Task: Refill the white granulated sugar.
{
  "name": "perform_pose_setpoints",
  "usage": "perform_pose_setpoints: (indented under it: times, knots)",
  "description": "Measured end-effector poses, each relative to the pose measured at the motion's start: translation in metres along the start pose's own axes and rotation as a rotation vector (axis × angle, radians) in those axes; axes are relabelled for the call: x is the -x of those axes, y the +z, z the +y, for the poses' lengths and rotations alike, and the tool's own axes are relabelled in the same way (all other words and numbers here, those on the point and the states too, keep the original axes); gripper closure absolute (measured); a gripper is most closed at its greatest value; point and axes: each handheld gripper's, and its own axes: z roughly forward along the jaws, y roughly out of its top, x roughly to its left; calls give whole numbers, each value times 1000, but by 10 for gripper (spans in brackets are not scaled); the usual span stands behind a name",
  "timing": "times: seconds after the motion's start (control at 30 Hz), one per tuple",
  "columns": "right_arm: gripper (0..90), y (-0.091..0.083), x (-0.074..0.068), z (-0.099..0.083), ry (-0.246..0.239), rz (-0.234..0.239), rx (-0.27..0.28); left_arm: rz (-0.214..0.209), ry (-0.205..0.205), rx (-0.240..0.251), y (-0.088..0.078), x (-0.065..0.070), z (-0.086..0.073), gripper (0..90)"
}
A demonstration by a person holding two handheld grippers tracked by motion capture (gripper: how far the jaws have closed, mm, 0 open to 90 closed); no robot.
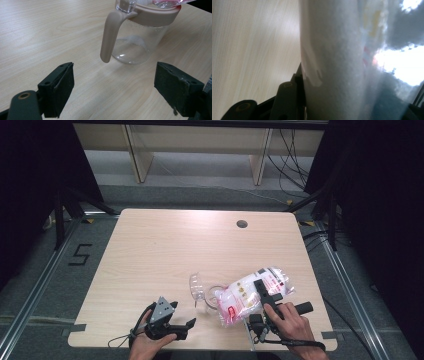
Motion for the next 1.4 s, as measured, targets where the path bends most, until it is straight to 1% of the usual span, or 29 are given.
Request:
perform_pose_setpoints:
  times: [0.1,0.17,0.2,0.23,0.27,0.33,0.37,0.43,0.47,0.57,0.63,0.67,0.7,0.73,0.8,0.83,0.87,0.9,0.93,0.97,1.0,1.03,1.1,1.2,1.27,1.3,1.33,1.37,1.4]
  knots:
    - [594,0,0,0,5,5,-8,2,2,1,0,0,0,160]
    - [595,0,1,0,-9,5,-8,-6,-20,2,0,1,0,159]
    - [596,-1,1,1,-11,5,-9,-10,-21,4,0,1,-1,159]
    - [596,-1,2,1,-28,1,-4,-8,-16,3,0,1,0,159]
    - [596,0,4,2,-60,-4,5,-8,-18,4,0,1,-1,159]
    - [597,0,3,1,-44,-1,1,-9,-20,4,0,1,0,159]
    - [598,0,3,1,-43,0,2,-3,-21,4,0,1,0,159]
    - [598,-1,4,1,-61,0,-2,-11,-33,3,0,2,-1,159]
    - [598,0,4,1,-48,-2,2,-10,-33,3,0,2,-1,158]
    - [599,0,4,2,-47,-12,9,-7,-16,3,0,1,0,159]
    - [599,0,4,2,-49,-9,0,-7,-16,3,0,1,0,159]
    - [600,-1,2,1,-22,-7,-6,-7,-16,2,0,1,-1,159]
    - [600,-1,2,2,-23,-8,-7,-1,-14,1,0,1,0,159]
    - [600,0,3,1,-31,-8,-3,-5,-19,1,0,1,-1,159]
    - [601,0,4,2,-46,-10,2,1,-1,0,0,0,0,159]
    - [601,0,5,3,-48,0,-6,4,3,0,0,0,0,159]
    - [601,0,5,3,-45,3,-8,-5,-19,1,0,1,-1,159]
    - [601,-1,4,3,-38,1,-12,-2,-11,0,0,1,0,159]
    - [601,0,6,4,-62,-11,0,-5,-18,1,0,1,-1,159]
    - [602,0,6,4,-61,-18,7,-4,-17,1,0,1,0,159]
    - [602,0,5,4,-49,-11,-3,-6,-18,0,0,1,0,159]
    - [602,0,6,4,-54,-12,-1,0,-10,1,0,1,0,159]
    - [603,-1,5,4,-41,-9,-5,-8,-20,4,0,1,0,159]
    - [604,-1,5,4,-52,-18,-1,-2,-15,5,0,1,0,159]
    - [605,-1,4,3,-33,-20,-2,0,-14,6,0,1,0,159]
    - [606,0,5,4,-57,-25,5,11,-8,6,-1,1,0,159]
    - [606,-1,6,4,-70,-15,2,11,-7,5,0,1,0,159]
    - [606,-1,4,3,-35,-12,-7,-3,-13,6,0,1,0,159]
    - [606,-1,5,4,-50,-15,-3,-5,-11,2,0,1,0,159]
